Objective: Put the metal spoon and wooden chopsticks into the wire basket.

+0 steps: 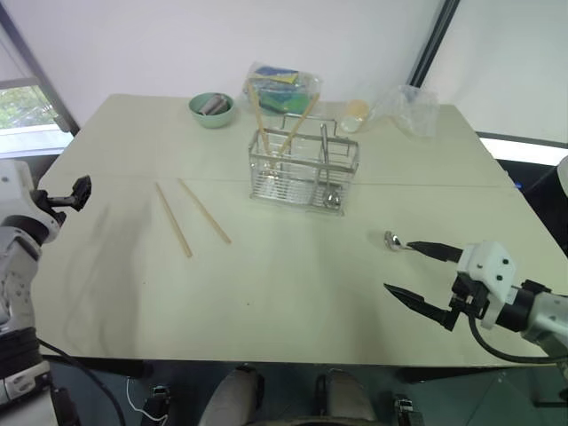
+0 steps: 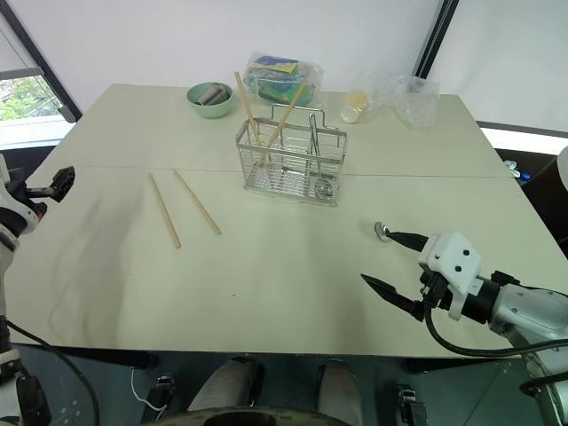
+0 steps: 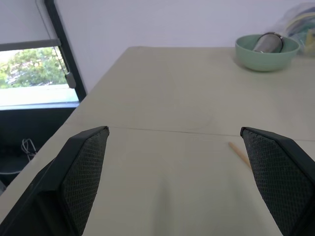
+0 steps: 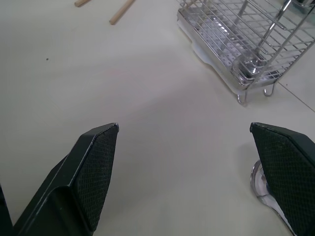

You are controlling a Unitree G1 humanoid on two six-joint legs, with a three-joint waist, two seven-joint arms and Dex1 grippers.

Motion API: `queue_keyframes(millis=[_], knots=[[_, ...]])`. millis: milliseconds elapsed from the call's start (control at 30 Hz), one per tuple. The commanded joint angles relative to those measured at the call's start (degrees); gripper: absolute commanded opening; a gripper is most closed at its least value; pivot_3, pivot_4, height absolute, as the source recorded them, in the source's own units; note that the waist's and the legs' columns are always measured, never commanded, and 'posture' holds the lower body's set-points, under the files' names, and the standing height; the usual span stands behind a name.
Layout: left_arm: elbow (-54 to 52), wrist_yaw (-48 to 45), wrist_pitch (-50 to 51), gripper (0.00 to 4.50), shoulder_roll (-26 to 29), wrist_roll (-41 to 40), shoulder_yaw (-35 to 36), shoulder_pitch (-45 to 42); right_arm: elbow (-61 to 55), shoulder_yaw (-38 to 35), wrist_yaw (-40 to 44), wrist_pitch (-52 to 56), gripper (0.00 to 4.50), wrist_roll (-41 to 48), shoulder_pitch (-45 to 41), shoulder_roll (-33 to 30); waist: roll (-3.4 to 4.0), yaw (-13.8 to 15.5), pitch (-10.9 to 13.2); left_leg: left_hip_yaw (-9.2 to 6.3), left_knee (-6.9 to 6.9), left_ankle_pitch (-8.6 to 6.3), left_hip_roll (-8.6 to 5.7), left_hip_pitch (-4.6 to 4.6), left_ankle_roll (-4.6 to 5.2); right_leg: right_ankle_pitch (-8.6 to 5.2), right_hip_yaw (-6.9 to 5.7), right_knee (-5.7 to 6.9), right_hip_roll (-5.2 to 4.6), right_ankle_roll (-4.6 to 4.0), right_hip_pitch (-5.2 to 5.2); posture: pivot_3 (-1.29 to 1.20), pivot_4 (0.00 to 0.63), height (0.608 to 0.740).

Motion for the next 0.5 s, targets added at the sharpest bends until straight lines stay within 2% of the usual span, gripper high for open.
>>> queue_keyframes(millis=[33, 367, 500], knots=[[-2.4, -0.3, -0.1, 4.5, 1.0, -0.4, 0.7, -0.5, -0.5, -0.1, -0.5, -0.6, 4.41, -0.2, -1.2, -0.4, 0.0, 0.0, 0.0, 0.0, 0.0, 0.01, 0.0, 0.0, 0.01, 0.0, 0.0, 0.0, 0.0, 0.0, 0.0, 0.0, 0.15, 0.643], [-4.1, -2.7, 2.2, 4.5, 2.1, -2.7, 0.3, -3.3, 2.3, -0.6, 0.8, -1.3, 4.41, -0.3, -4.4, -1.9, -0.01, 0.0, 0.0, -0.01, 0.01, 0.01, 0.0, 0.0, 0.01, 0.0, -0.02, 0.0, 0.01, 0.0, 0.01, 0.0, 0.15, 0.643], [-11.2, -11.4, 8.6, 4.5, 4.9, -10.8, -3.3, -6.0, 11.4, 2.2, 5.5, -4.6, 4.41, -1.6, -12.7, -5.8, -0.02, -0.2, 0.1, 0.01, 0.1, 0.0, -0.01, 0.0, 0.0, 0.03, -0.04, 0.0, 0.02, -0.03, 0.02, 0.0, 0.15, 0.643]])
